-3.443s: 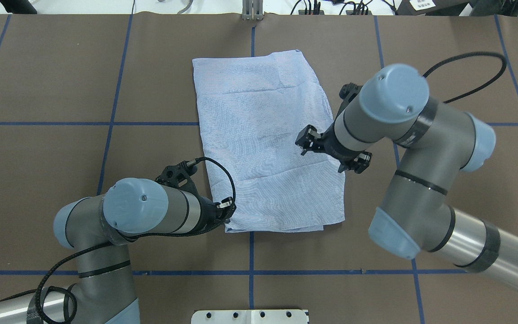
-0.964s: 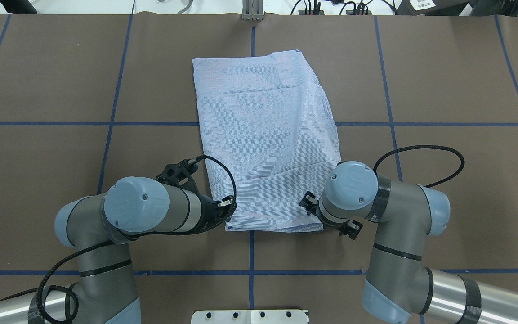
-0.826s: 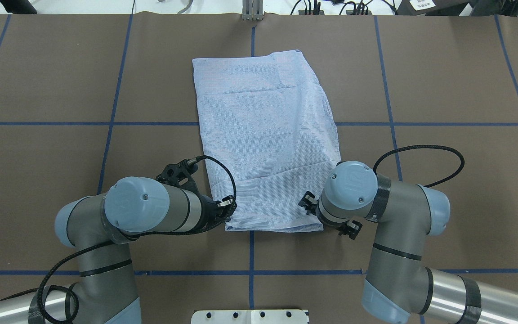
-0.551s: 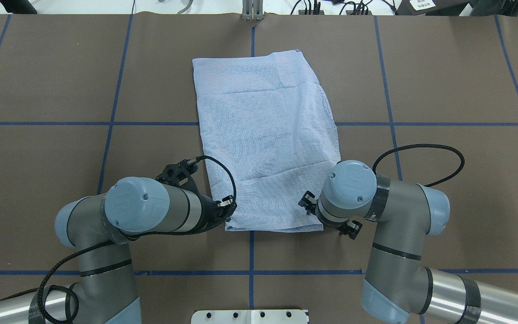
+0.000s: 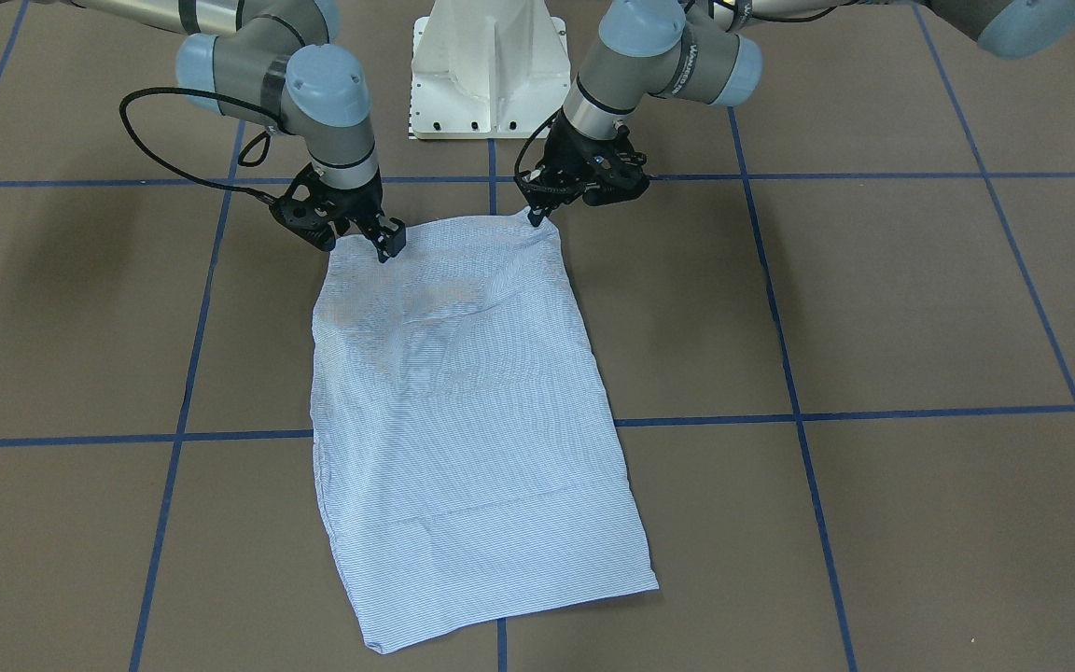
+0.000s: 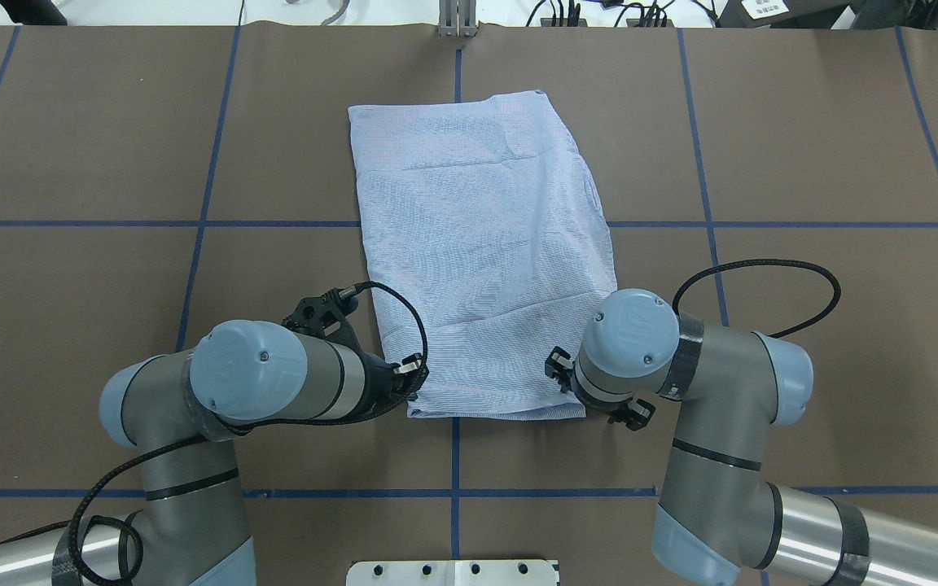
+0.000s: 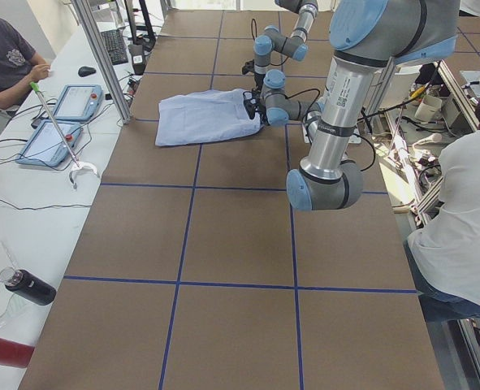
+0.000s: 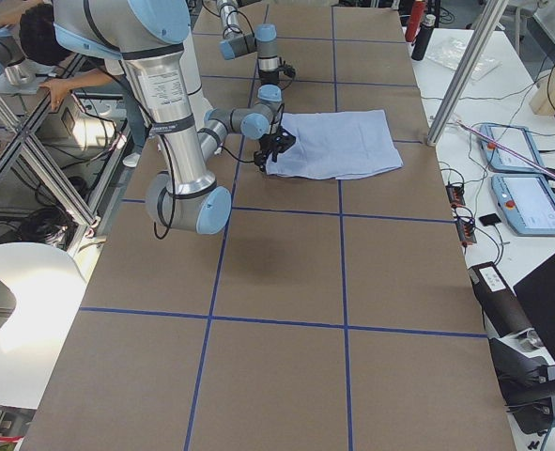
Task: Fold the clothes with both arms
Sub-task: 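Grasp the near shirt edge with the right gripper while the left holds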
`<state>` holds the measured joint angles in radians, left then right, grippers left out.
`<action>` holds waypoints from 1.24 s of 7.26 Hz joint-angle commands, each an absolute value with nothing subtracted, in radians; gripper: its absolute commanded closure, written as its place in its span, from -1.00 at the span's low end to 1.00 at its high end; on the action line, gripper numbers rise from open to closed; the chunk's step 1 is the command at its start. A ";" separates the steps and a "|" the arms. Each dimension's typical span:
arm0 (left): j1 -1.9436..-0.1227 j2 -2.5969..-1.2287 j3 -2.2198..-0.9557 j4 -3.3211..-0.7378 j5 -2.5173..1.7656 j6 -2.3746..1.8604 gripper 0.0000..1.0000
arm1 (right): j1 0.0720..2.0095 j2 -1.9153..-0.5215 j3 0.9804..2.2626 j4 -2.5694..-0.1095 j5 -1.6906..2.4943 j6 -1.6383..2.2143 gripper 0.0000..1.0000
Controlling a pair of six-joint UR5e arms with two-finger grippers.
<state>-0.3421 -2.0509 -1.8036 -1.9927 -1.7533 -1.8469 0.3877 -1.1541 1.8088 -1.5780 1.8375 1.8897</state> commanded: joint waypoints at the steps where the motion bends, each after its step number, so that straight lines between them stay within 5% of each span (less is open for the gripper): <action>1: -0.342 -2.051 -1.804 -1.993 -1.753 -1.847 1.00 | 0.388 -1.154 1.809 -1.578 1.838 1.890 -0.05; 6: -0.342 -2.051 -1.804 -1.993 -1.753 -1.847 1.00 | 0.393 -1.152 1.812 -1.578 1.836 1.890 0.94; 9: -0.347 -2.051 -1.809 -1.993 -1.756 -1.845 1.00 | 0.397 -1.152 1.882 -1.633 1.833 1.898 1.00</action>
<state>-0.3456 -2.0508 -1.8053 -1.9925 -1.7540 -1.8466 0.3962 -1.1527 1.8405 -1.5964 1.8354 1.8960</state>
